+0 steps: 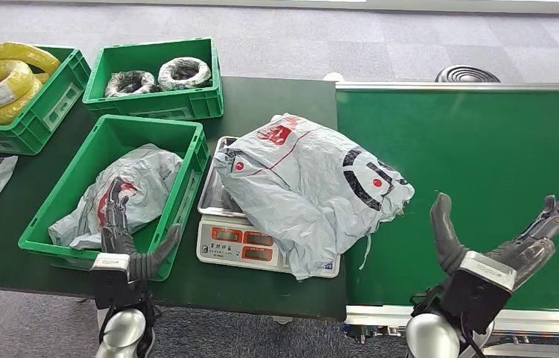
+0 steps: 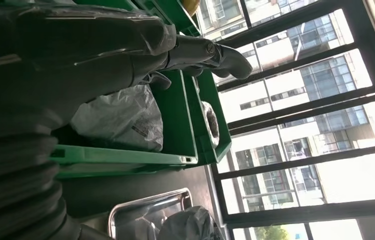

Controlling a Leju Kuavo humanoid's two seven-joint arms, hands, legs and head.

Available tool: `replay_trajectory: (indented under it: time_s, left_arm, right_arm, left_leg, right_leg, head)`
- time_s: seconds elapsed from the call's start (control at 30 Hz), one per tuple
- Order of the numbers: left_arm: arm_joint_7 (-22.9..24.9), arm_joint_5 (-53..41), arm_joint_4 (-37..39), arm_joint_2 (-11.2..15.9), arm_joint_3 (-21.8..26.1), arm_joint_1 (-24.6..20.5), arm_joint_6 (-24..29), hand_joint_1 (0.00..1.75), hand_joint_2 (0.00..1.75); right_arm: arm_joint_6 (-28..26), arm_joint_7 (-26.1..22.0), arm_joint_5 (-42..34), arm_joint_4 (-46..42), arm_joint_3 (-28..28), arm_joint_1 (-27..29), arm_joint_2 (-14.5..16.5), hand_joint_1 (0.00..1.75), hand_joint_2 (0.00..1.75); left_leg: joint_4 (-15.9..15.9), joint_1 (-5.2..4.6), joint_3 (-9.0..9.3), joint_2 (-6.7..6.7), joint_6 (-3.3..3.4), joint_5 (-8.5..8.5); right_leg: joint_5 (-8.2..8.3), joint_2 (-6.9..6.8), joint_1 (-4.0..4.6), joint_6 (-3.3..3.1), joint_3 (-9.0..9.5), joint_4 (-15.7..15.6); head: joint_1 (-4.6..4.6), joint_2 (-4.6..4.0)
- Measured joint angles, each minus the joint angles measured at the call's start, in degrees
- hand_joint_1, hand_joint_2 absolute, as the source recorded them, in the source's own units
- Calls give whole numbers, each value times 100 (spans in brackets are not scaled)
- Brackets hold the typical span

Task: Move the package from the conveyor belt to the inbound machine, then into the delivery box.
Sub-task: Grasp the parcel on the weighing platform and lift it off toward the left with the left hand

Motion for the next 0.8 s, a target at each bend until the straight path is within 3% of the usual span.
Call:
replay_trajectory:
  time_s: [0.2,0.43,0.6,0.8]
  left_arm:
    - [30,-152,145,77,293,-481,92,0,175]
    - [245,-910,219,191,325,-1120,-174,0,175]
    - [794,-2668,427,116,-429,-1780,-544,0,175]
    - [966,-3274,862,-7,-1182,-2250,-608,0,175]
  right_arm:
    - [9,-421,-263,784,-519,-63,2,0,175]
    - [9,-452,-184,1140,-662,-163,17,0,175]
    - [9,-420,-98,1296,-676,-283,59,0,175]
    - [6,-399,-73,1417,-679,-333,61,0,175]
  left_leg:
    - [0,1,1,-3,-1,2]
    - [1,2,0,-3,-1,3]
    - [3,-1,-1,-7,5,6]
    - [6,-6,-1,-4,6,5]
  right_leg:
    - [2,-4,2,0,3,1]
    - [1,-5,2,0,-1,3]
    - [4,-9,-8,3,3,3]
    - [7,-2,-11,7,-6,2]
  head:
    - [-1,0]
    - [0,0]
    - [1,0]
    - [-3,-1]
